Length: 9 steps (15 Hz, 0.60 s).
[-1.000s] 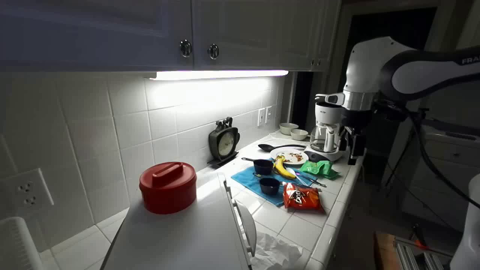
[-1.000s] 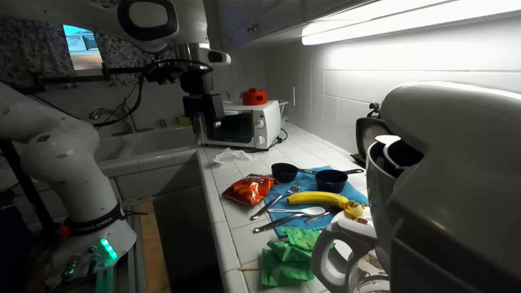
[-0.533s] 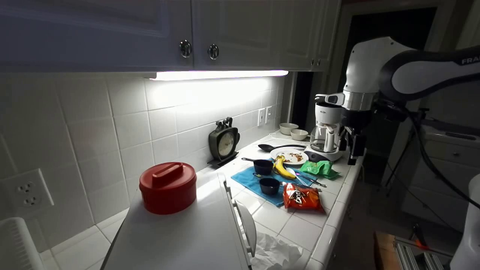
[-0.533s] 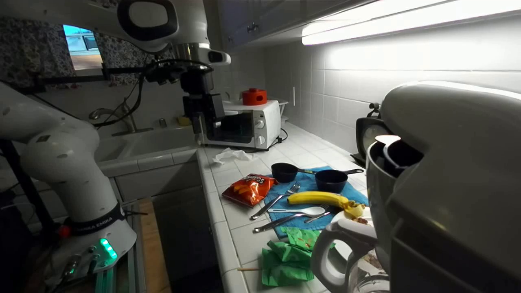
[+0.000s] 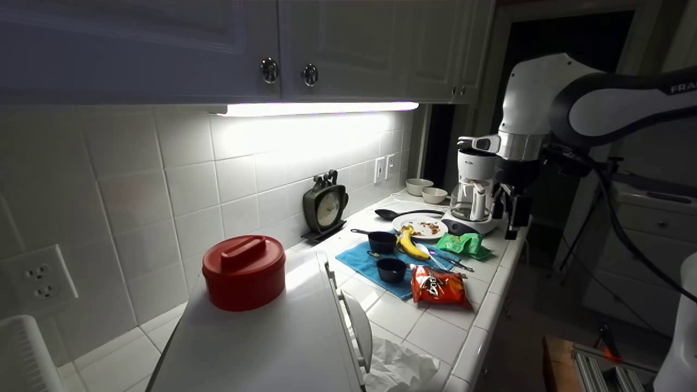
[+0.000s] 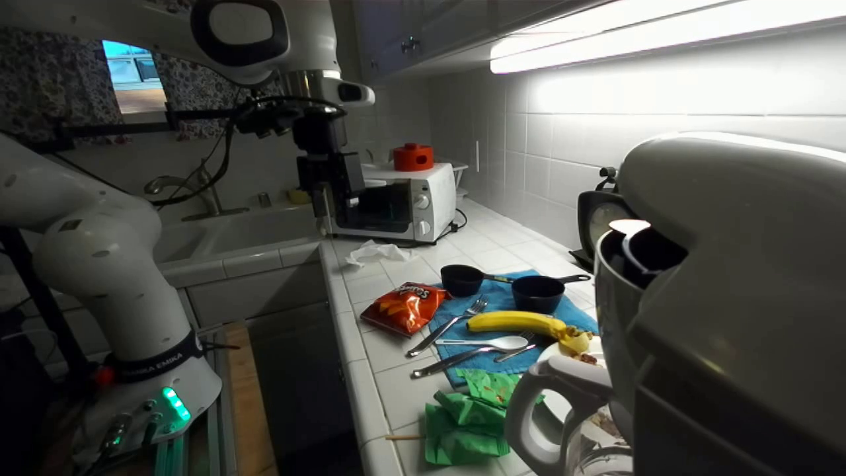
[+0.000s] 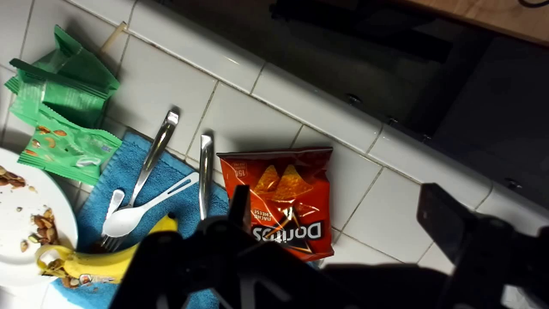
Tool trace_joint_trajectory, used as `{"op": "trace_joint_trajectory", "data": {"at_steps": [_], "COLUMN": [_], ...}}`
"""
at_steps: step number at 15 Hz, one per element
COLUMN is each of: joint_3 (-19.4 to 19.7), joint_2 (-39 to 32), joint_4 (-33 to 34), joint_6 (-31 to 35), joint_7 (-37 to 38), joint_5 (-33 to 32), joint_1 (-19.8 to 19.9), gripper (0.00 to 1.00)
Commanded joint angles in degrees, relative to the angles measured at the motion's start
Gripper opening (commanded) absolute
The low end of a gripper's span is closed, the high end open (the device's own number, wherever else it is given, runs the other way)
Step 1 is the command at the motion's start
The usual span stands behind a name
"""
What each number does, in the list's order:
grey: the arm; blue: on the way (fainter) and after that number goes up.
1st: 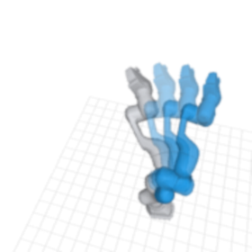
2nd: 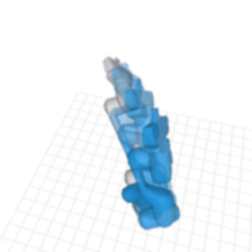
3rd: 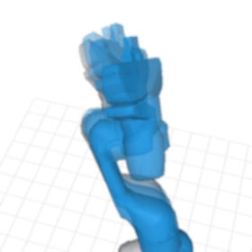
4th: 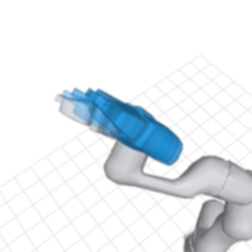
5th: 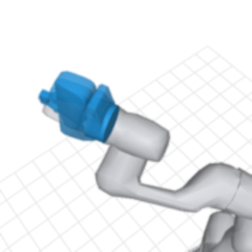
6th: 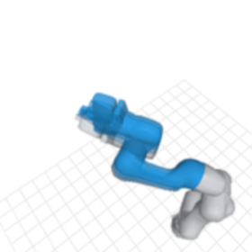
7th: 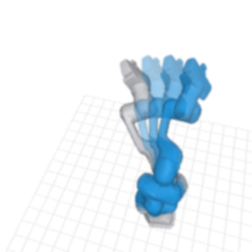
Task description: Move all the small green packets to the left edge of the blue towel and move the doritos to the right edge of the towel
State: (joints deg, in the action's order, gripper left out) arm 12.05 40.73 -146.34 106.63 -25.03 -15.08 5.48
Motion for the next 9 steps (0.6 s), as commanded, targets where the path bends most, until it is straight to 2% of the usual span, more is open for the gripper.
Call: {"op": "trace_joint_trajectory", "data": {"at_steps": [1,6,9], "joint_3": [0.0,-0.4,0.8], "joint_2": [-1.6,-2.6,-2.2], "joint_4": [0.1,-1.0,-3.1], "joint_6": [0.4,5.2,11.5], "joint_7": [2.6,8.9,9.5], "joint_5": [-1.6,-7.7,-12.5], "joint_1": [0.9,5.0,7.8], "gripper": [1.00,1.00,1.00]}}
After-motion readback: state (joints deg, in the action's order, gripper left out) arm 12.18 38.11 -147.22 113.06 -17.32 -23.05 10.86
